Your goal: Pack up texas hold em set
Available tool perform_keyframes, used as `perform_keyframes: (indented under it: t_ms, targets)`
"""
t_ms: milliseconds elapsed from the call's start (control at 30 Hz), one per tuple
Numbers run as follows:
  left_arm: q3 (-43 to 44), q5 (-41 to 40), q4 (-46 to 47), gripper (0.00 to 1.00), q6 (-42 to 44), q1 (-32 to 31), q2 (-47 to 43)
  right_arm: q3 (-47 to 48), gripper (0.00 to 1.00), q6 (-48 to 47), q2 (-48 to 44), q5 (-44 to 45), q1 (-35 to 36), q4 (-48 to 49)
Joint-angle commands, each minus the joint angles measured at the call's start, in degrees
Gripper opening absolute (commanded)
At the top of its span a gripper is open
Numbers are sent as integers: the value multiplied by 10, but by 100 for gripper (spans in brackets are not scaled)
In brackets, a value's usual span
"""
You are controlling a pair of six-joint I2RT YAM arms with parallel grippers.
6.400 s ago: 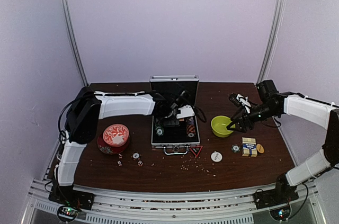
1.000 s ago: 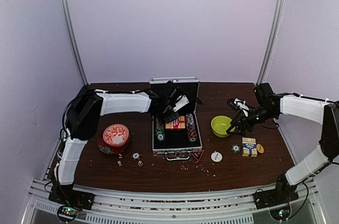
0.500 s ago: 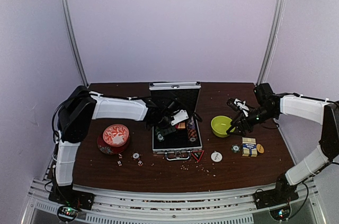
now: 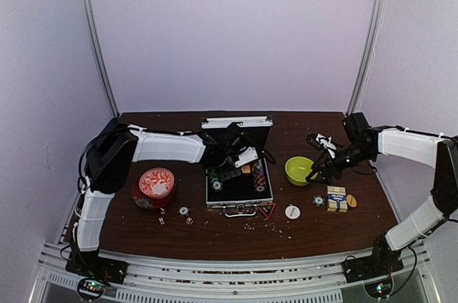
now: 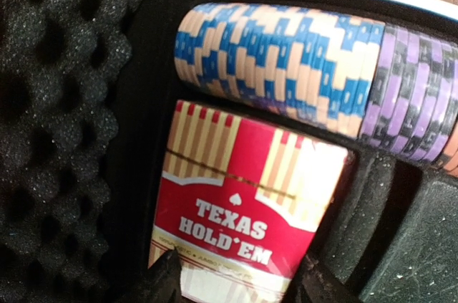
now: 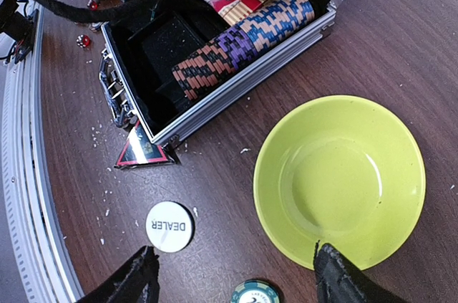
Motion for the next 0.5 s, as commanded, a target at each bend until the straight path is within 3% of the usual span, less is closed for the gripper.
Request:
perform_keyframes:
  t_ms: [0,467]
  targets:
    - [11,-46,32,54,8,4,9,5,75,-7,4,7,2,-7]
    - [-47,-75,80,52,21,-2,-109,4,76,-6,7,11,2,-6]
